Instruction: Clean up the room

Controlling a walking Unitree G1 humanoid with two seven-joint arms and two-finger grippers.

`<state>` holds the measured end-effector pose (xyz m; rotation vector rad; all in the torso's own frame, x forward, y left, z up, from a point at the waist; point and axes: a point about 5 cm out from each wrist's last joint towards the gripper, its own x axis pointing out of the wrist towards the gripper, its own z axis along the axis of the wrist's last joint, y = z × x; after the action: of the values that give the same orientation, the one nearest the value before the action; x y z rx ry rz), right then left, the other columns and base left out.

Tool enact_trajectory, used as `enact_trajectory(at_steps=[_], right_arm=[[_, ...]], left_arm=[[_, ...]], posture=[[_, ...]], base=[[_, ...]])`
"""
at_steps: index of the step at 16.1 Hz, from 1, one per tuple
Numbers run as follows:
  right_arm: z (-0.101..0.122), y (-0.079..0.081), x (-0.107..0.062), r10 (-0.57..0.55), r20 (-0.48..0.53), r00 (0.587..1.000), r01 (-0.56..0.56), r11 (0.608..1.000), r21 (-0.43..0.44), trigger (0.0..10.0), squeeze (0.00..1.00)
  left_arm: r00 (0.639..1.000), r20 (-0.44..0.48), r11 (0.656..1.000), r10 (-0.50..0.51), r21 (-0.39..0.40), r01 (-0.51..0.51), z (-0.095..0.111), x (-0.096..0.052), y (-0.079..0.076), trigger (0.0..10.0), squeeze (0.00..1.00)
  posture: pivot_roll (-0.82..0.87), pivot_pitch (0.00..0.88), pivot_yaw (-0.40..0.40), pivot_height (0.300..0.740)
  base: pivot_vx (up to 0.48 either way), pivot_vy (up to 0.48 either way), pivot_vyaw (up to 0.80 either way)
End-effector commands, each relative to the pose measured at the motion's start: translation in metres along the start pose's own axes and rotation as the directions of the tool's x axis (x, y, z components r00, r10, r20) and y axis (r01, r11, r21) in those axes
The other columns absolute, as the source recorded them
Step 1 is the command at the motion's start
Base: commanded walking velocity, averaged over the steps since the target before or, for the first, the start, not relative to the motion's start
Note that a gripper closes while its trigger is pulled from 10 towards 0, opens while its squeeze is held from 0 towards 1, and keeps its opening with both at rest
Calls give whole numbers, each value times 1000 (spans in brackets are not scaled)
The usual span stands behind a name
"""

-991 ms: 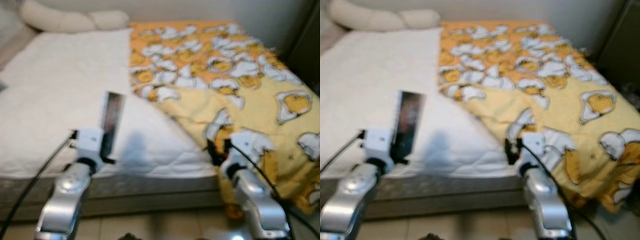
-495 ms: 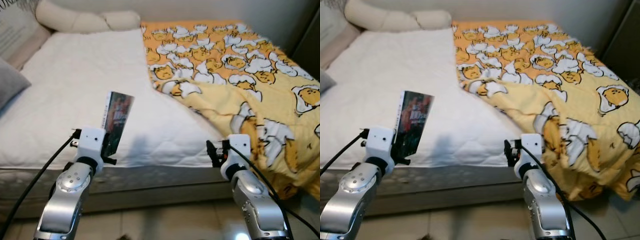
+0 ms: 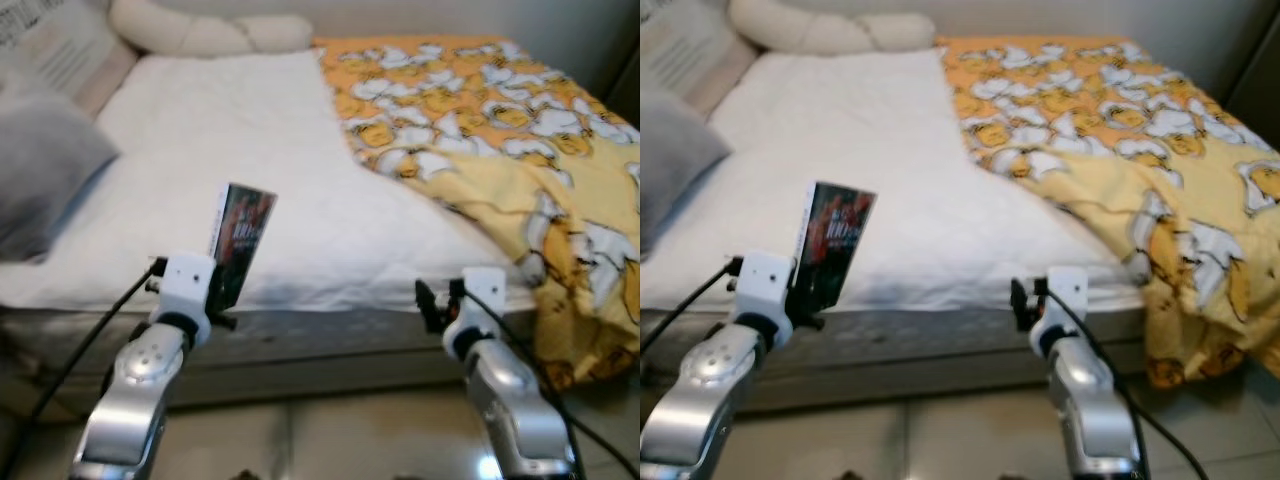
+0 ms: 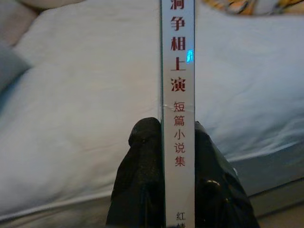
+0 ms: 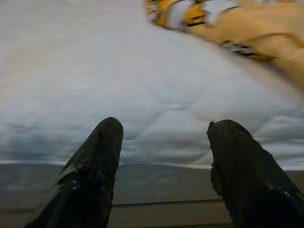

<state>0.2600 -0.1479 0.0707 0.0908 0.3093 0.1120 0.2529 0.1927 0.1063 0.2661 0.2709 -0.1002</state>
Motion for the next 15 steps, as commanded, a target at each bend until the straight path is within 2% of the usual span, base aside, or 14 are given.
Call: enact_trajectory(at_steps=[1,8,12,15], right_arm=[[4,0,1,9,8,1000,-9,1000,-19,10000,0],[5,4,3,31,10,999,-31,999,-35,10000,0],[8,3,4,37,20,999,-37,999,-25,10000,0],[10,4,5,37,31,999,-36,999,-31,10000,0]], left_arm=[[998,62,1000,6,9,-7,13,1,1,10000,0],[998,66,1000,2,19,-3,13,1,4,10000,0],[997,76,999,16,-41,-13,18,4,3,10000,0],[996,88,999,-28,-16,29,18,2,2,10000,0]], posture=[[-68,0,13,740],[-70,0,18,740],[-70,0,21,740],[-72,0,24,740]], base=[[0,401,0],[0,398,0],[0,0,0],[84,0,0]])
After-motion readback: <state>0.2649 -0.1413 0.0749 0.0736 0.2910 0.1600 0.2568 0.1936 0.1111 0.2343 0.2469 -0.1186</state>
